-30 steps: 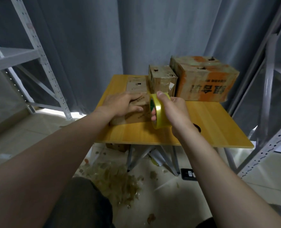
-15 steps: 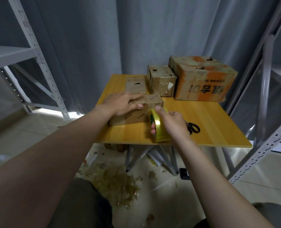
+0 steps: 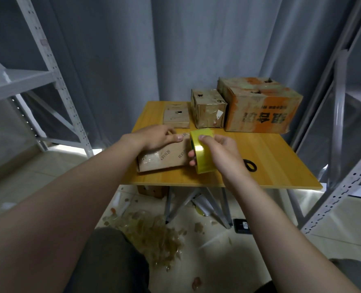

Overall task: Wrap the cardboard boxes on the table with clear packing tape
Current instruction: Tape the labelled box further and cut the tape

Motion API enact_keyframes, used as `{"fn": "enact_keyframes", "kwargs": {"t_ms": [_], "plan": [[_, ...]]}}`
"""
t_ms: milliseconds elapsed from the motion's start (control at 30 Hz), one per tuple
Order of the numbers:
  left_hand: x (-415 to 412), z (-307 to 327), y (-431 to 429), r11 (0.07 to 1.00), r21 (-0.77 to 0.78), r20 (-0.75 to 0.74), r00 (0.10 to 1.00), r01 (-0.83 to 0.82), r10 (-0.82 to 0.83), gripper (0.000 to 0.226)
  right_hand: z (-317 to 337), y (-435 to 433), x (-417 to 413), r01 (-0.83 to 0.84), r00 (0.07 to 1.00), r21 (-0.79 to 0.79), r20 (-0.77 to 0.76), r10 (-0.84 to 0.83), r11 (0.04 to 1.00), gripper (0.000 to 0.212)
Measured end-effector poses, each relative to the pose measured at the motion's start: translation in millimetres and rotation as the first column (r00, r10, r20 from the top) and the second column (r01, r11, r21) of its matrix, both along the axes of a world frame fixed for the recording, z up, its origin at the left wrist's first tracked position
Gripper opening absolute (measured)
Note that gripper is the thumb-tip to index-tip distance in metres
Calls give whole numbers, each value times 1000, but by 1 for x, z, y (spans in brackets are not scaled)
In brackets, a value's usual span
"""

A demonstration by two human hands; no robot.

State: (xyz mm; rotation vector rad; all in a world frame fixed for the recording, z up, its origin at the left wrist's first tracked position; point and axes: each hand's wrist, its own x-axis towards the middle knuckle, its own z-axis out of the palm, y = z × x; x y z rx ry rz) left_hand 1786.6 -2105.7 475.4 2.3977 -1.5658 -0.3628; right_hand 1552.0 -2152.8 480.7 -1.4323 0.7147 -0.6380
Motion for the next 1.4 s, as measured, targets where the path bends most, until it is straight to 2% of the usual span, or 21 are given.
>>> {"fn": "enact_keyframes", "kwargs": {"t_ms": [67, 133, 233, 300, 400, 433, 500, 600, 667, 800, 967, 1100, 1233, 1400], "plan": [[-5, -1, 0, 990, -137, 56, 998, -14, 22, 41, 1, -1, 2, 16, 1000, 14, 21, -16, 1000, 22], [-17, -1, 0, 978, -207, 201, 979, 31, 12, 32, 6, -4, 3, 16, 999, 24, 33, -16, 1000, 21], [-34, 1, -2, 989, -137, 324, 946, 56, -9, 35, 15, -9, 9, 10, 1000, -5, 18, -10, 1000, 25], [-39, -1, -2, 1000, -18, 332, 943, 8, -2, 52, 19, -13, 16, 45, 999, -44, 5, -45, 998, 29], [-42, -9, 0, 984, 169, 377, 926, -61, -7, 109, 24, -15, 23, 75, 997, -84, -25, -78, 994, 33], [-42, -14, 0, 981, 179, 398, 917, -77, 0, 117, 25, -16, 26, 74, 997, -78, -15, -75, 994, 34], [-41, -22, -3, 989, 113, 420, 907, -95, 39, 106, 25, -14, 28, 66, 998, -88, -11, -67, 994, 39], [-34, -26, -8, 995, 31, 388, 918, -99, 79, 74, 10, -12, 30, 70, 998, -176, 3, -71, 982, 43], [-29, -26, -9, 995, 26, 354, 932, -95, 80, 69, -1, -12, 26, 92, 996, -208, 7, -92, 974, 37], [-25, -22, -11, 993, 41, 323, 942, -111, 92, 99, 0, -17, 26, 94, 996, -149, 9, -94, 984, 34], [-23, -15, -12, 981, 71, 201, 966, -179, 162, 87, 0, -16, 24, 159, 987, -55, -28, -160, 986, 47], [-24, -15, -12, 980, 72, 179, 969, -186, 171, 106, -13, -15, 18, 191, 978, -36, -75, -194, 981, 63], [-22, -13, -13, 979, 79, 157, 972, -189, 175, 112, -16, -11, 7, 170, 978, -22, -116, -172, 985, 49], [-20, -15, -13, 980, 87, 165, 973, -179, 163, 114, -24, -5, 1, 160, 971, -13, -180, -160, 987, 52]]}}
